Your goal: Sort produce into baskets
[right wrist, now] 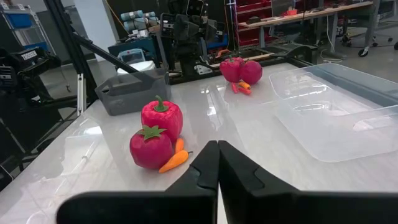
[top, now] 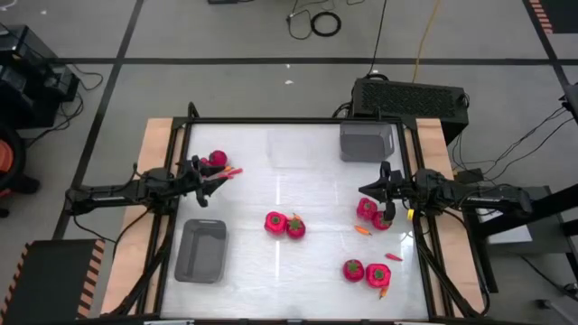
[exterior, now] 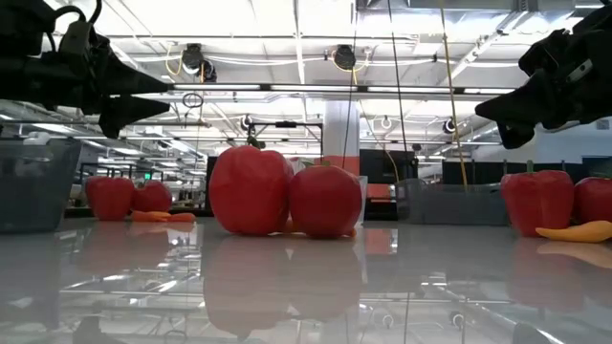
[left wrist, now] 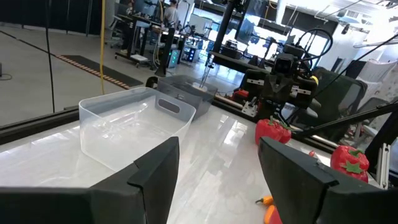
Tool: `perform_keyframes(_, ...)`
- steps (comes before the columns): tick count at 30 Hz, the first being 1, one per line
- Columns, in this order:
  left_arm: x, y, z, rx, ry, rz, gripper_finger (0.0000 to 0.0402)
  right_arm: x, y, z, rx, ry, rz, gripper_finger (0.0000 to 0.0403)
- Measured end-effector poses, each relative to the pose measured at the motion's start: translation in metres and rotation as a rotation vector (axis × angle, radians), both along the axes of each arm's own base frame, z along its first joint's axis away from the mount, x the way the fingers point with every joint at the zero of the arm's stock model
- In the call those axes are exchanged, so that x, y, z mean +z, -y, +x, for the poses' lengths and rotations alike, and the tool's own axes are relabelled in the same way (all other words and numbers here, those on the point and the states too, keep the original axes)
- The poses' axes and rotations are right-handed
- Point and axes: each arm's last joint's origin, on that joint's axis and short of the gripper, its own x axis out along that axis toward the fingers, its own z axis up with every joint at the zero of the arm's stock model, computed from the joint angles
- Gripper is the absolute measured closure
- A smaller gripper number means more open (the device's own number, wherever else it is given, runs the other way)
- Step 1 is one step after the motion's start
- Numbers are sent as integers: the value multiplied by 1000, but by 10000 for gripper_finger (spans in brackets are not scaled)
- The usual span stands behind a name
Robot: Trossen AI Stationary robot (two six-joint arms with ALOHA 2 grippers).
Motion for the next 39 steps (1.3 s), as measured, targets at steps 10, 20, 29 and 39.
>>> perform_keyframes(10, 0, 0, 0, 0, 0, 0, 175, 0, 0, 0, 0, 0, 0, 403)
perform_keyframes(20, 0, 0, 0, 0, 1, 0, 175, 0, 0, 0, 0, 0, 0, 403)
perform_keyframes(29, 0, 0, 0, 0, 0, 0, 175, 0, 0, 0, -1, 3, 6, 403)
perform_keyframes(39, 0, 0, 0, 0, 0, 0, 175, 2, 1, 0, -72, 46, 387, 403)
